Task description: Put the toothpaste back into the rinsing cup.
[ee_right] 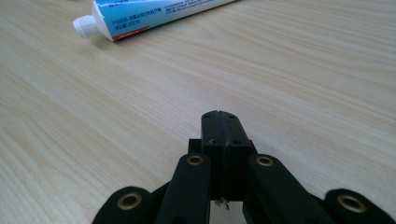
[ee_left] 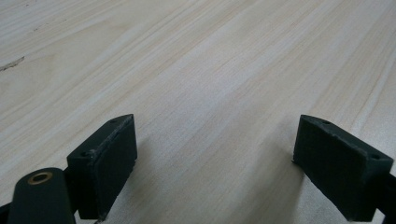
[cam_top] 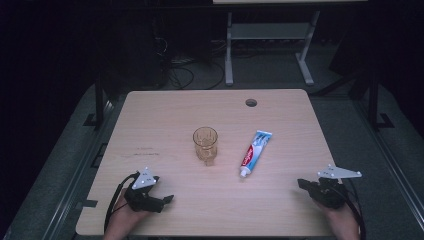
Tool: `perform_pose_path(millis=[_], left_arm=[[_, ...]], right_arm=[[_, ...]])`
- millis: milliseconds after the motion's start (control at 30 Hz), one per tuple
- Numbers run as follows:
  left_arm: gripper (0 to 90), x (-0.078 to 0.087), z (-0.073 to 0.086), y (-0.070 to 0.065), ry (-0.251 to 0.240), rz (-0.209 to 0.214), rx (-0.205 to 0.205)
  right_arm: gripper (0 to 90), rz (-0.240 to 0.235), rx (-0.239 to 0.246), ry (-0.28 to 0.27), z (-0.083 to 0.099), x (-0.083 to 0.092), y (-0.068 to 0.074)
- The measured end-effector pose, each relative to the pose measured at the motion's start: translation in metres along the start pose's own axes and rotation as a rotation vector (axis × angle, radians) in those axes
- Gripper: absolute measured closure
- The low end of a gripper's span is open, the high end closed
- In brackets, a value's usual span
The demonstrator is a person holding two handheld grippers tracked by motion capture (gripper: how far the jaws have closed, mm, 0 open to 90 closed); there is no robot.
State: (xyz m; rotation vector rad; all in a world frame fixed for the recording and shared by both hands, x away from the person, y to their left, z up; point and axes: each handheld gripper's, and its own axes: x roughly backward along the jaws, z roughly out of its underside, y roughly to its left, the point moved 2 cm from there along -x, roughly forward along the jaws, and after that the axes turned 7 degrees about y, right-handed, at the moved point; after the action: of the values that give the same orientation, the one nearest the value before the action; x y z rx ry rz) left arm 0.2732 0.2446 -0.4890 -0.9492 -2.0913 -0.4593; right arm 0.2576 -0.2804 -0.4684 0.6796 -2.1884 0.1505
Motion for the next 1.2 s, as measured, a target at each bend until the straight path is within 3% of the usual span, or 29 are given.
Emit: perform_pose_path(millis=[467,1200], left_arm=[[12.8,0.000,0.000,0.000,-0.002,0.000,0.000],[12.8,0.000,0.000,-0.001,-0.005,0.003,-0.001]], right_arm=[[89.4,-0.037,0.012,-0.014,-0.015,-0.002,0.000],[89.2,-0.114,0.054,-0.015,-0.049,-0.019,0.011]])
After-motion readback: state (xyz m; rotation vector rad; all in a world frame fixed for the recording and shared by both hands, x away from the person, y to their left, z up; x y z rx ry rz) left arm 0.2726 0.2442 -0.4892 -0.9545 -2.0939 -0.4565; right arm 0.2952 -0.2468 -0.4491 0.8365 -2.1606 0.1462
